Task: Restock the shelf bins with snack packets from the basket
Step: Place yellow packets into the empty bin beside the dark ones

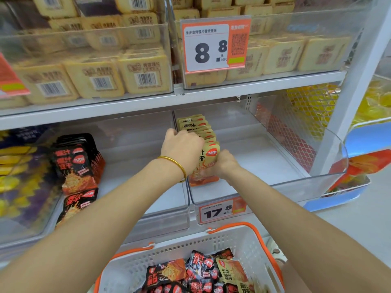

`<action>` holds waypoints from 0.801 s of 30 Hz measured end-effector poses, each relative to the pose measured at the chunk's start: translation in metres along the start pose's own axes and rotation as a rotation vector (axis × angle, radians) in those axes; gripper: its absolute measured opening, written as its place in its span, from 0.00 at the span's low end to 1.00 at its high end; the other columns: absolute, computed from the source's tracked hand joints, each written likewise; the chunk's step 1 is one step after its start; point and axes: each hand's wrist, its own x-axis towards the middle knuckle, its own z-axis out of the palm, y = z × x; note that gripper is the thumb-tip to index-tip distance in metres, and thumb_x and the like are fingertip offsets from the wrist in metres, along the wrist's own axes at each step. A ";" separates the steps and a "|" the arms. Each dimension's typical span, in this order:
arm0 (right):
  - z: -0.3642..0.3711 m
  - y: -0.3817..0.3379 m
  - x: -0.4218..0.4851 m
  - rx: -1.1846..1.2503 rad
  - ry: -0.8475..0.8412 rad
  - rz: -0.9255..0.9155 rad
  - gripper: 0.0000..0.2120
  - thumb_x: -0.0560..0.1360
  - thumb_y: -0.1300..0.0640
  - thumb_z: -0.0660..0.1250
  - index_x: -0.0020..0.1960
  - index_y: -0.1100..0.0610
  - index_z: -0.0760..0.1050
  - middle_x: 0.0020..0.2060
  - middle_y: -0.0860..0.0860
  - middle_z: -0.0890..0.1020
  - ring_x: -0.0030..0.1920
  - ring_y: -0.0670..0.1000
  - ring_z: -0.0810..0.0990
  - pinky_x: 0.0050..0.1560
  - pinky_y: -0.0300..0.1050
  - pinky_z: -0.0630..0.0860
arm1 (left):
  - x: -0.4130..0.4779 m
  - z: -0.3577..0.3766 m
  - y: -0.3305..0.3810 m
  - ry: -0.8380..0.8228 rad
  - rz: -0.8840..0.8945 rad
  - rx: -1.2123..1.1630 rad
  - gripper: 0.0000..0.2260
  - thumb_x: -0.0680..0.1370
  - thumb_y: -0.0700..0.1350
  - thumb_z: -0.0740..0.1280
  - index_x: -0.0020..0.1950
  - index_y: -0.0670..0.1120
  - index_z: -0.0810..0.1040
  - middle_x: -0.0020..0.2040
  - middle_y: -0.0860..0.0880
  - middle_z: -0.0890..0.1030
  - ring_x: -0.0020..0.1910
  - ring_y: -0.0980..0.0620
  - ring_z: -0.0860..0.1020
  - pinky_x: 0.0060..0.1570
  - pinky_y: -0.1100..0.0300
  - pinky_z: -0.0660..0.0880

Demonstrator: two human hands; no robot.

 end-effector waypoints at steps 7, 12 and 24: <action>-0.014 -0.006 -0.018 -0.015 -0.010 0.016 0.17 0.67 0.58 0.77 0.45 0.62 0.71 0.43 0.54 0.76 0.43 0.52 0.74 0.40 0.43 0.70 | -0.035 -0.004 -0.002 0.285 0.012 -0.181 0.11 0.77 0.41 0.59 0.51 0.48 0.79 0.50 0.52 0.79 0.52 0.47 0.74 0.53 0.56 0.58; -0.035 -0.009 -0.056 -0.007 0.122 -0.140 0.27 0.68 0.57 0.77 0.59 0.62 0.67 0.51 0.53 0.73 0.50 0.53 0.76 0.45 0.45 0.73 | -0.087 -0.004 0.007 0.588 0.069 -0.361 0.09 0.74 0.39 0.62 0.49 0.47 0.80 0.47 0.52 0.80 0.44 0.47 0.76 0.45 0.54 0.64; 0.035 0.140 -0.096 -0.476 -0.381 0.102 0.09 0.77 0.66 0.61 0.55 0.67 0.76 0.44 0.60 0.80 0.43 0.57 0.80 0.44 0.52 0.80 | -0.196 0.142 0.043 -0.060 0.267 -0.408 0.13 0.71 0.45 0.55 0.44 0.47 0.79 0.39 0.50 0.79 0.41 0.46 0.78 0.39 0.55 0.73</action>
